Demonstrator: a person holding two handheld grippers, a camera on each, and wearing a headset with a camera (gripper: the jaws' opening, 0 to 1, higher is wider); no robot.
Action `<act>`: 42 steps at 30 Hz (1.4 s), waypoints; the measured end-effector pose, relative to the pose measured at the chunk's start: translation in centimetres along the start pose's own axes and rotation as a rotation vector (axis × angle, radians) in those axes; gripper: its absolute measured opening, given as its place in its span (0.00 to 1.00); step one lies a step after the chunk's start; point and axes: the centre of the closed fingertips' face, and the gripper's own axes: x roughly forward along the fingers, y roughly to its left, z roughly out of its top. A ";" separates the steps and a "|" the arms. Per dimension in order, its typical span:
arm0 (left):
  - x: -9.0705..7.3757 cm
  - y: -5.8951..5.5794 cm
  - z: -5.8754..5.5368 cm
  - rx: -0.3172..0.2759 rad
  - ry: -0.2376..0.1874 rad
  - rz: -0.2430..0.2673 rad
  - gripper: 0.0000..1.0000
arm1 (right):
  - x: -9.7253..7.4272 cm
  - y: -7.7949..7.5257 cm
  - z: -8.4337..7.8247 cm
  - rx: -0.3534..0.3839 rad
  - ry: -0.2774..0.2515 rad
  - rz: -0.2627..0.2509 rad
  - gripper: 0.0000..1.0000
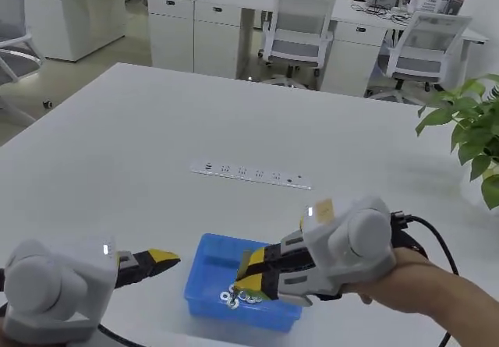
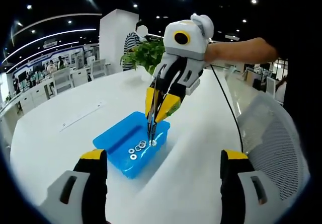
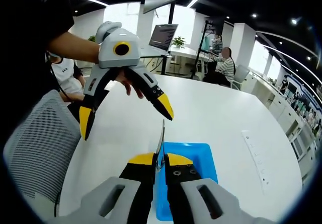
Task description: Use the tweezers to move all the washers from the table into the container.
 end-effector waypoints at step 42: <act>3.2 2.5 3.2 0.043 -0.014 -0.023 0.93 | 2.8 -5.5 -6.4 -0.014 0.068 -0.046 0.08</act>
